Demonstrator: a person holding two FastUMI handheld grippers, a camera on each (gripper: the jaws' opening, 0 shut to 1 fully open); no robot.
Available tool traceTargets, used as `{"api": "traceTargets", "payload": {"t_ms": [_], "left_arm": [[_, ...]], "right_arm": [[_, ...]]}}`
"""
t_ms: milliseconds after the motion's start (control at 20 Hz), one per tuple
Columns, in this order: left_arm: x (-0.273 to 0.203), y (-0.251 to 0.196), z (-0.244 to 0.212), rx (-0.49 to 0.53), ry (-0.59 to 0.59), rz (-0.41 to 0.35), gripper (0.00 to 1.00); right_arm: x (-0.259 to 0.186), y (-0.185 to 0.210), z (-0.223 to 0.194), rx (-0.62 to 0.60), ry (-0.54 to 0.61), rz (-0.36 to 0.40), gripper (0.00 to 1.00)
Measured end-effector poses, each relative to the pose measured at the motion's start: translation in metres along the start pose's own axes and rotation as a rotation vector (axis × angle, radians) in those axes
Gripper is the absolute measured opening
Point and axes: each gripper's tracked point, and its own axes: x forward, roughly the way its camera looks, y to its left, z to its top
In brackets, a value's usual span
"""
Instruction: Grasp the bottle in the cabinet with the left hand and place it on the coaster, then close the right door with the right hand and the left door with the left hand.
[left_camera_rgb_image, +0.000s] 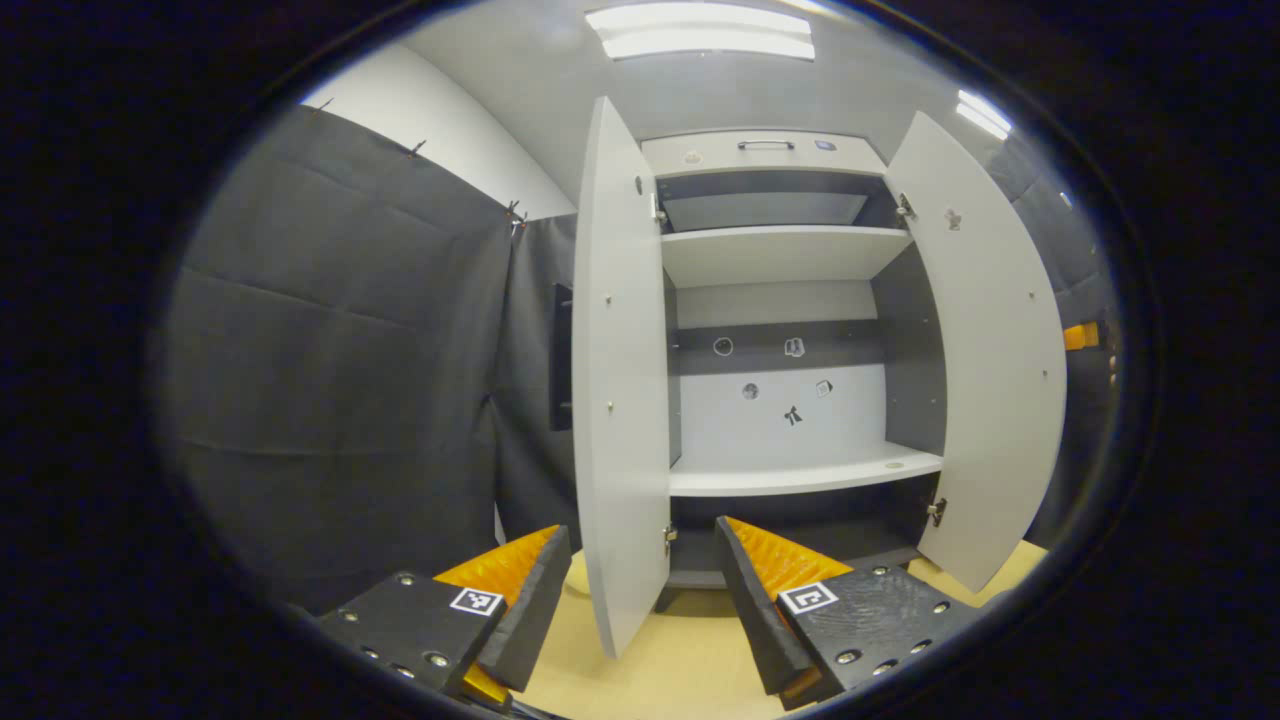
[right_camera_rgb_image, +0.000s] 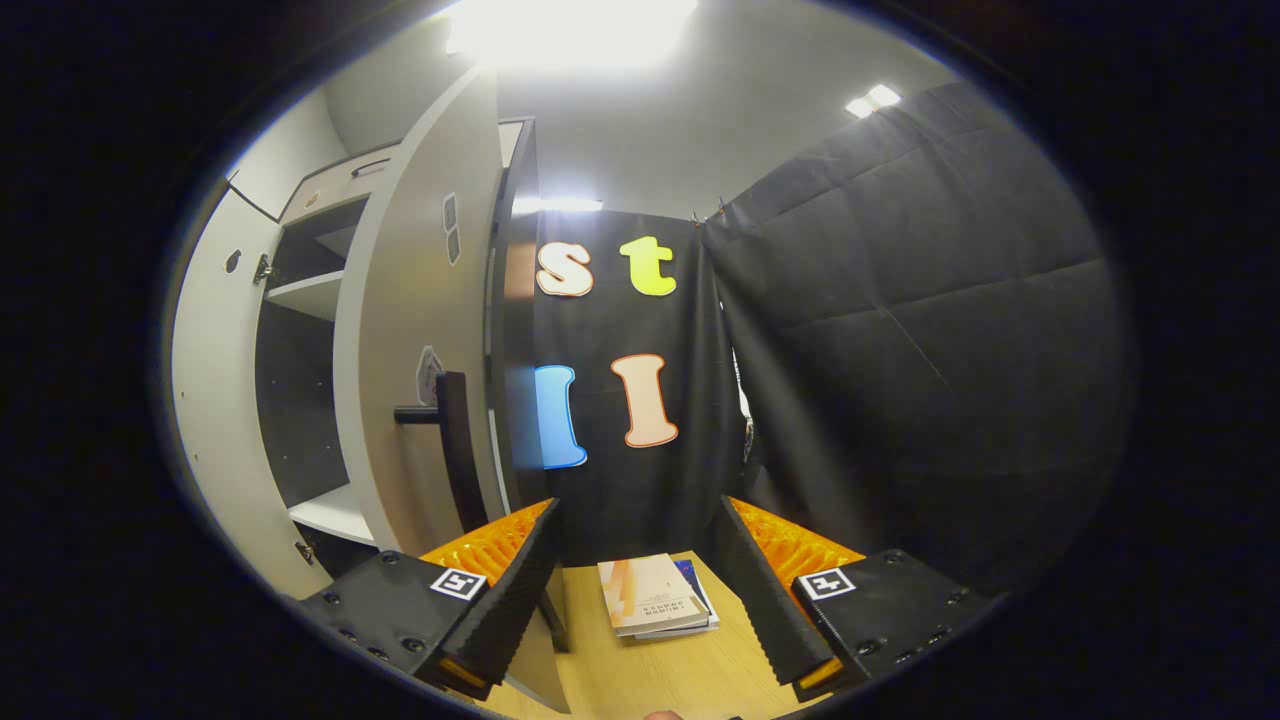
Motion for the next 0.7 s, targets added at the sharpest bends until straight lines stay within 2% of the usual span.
{"api": "traceTargets", "payload": {"t_ms": [100, 300, 400, 450, 500, 600, 650, 700], "left_arm": [[0.004, 0.018, -0.001, -0.004, -0.001, 0.009, 0.84], [0.013, 0.053, -0.003, 0.009, -0.012, 0.031, 0.85], [0.016, 0.069, -0.006, 0.009, -0.015, 0.038, 0.84], [0.018, 0.075, -0.008, 0.005, -0.013, 0.040, 0.84], [0.018, 0.082, -0.010, -0.001, -0.011, 0.039, 0.86], [0.023, 0.094, -0.015, -0.014, -0.003, 0.036, 0.84], [0.026, 0.099, -0.017, -0.018, 0.000, 0.033, 0.85], [0.030, 0.103, -0.018, -0.021, 0.000, 0.028, 0.84]], "right_arm": [[-0.001, 0.011, 0.002, -0.016, -0.003, -0.012, 0.98], [-0.002, 0.016, 0.005, -0.066, -0.016, -0.089, 0.95], [-0.004, 0.024, 0.008, -0.107, -0.025, -0.096, 0.92], [-0.006, 0.025, 0.009, -0.129, -0.031, -0.105, 0.95], [-0.008, 0.026, 0.011, -0.138, -0.034, -0.113, 0.92], [-0.010, 0.034, 0.011, -0.129, -0.030, -0.120, 0.95], [-0.012, 0.039, 0.010, -0.122, -0.032, -0.117, 0.92], [-0.014, 0.046, 0.010, -0.117, -0.036, -0.111, 0.95]]}}
